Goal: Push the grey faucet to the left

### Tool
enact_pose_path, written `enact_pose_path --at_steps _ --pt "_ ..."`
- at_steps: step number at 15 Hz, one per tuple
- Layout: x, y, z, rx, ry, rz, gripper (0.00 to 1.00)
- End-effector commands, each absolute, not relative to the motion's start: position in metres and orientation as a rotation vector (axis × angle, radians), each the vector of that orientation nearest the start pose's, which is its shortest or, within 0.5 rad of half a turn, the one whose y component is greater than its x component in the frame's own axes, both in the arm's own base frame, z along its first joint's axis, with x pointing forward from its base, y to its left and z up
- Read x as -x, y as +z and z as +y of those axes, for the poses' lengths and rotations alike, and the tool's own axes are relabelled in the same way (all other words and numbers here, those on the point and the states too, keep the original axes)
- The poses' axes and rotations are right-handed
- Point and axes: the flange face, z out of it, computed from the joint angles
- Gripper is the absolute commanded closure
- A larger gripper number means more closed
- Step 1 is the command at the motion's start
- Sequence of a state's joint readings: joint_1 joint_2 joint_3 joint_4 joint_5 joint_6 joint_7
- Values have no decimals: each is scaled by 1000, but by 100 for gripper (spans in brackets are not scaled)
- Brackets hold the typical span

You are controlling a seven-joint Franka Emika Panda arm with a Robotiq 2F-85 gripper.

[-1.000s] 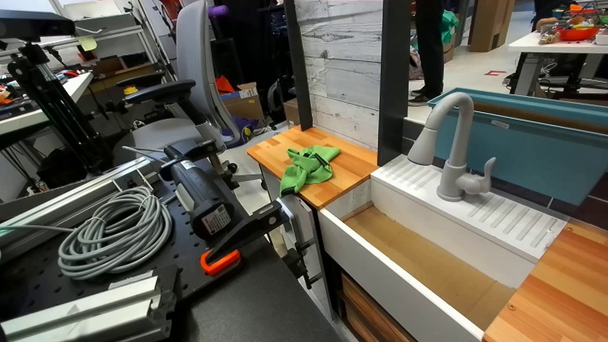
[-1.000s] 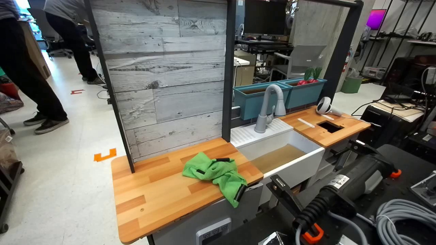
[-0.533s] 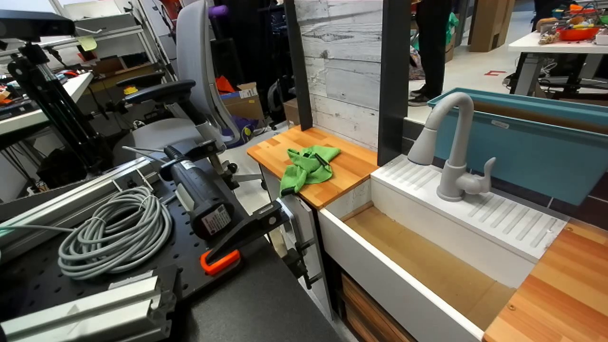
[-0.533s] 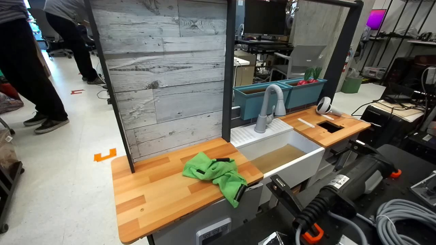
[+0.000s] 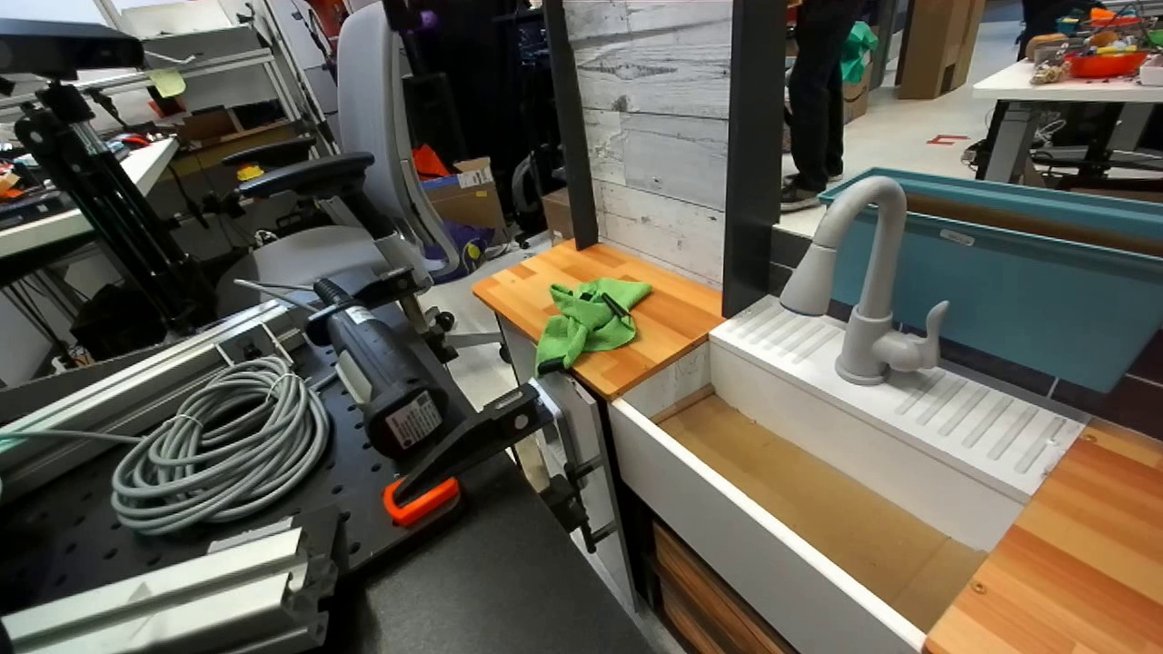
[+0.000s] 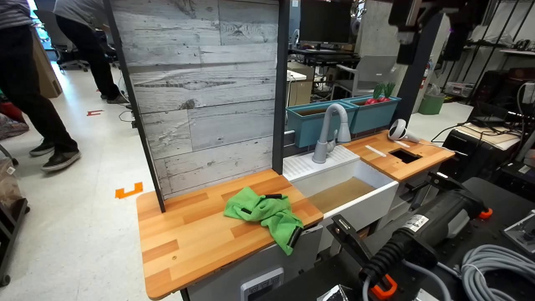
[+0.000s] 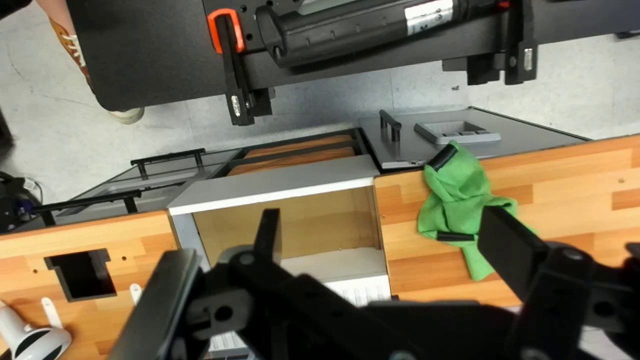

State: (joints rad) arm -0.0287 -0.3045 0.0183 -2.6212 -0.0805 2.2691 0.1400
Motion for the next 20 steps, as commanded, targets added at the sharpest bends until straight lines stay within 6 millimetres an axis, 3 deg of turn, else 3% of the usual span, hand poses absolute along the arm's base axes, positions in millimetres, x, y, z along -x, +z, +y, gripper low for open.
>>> enact_pose_path --at_steps 1,8,9,11,20 --pt "-418 314 -43 3243 137 203 0" --pt "-448 265 -151 3233 277 448 0" --pt "-431 276 -127 3217 257 425 0" --pt "-434 268 -137 3212 282 446 0" --pt "-434 269 -130 3216 278 424 0"
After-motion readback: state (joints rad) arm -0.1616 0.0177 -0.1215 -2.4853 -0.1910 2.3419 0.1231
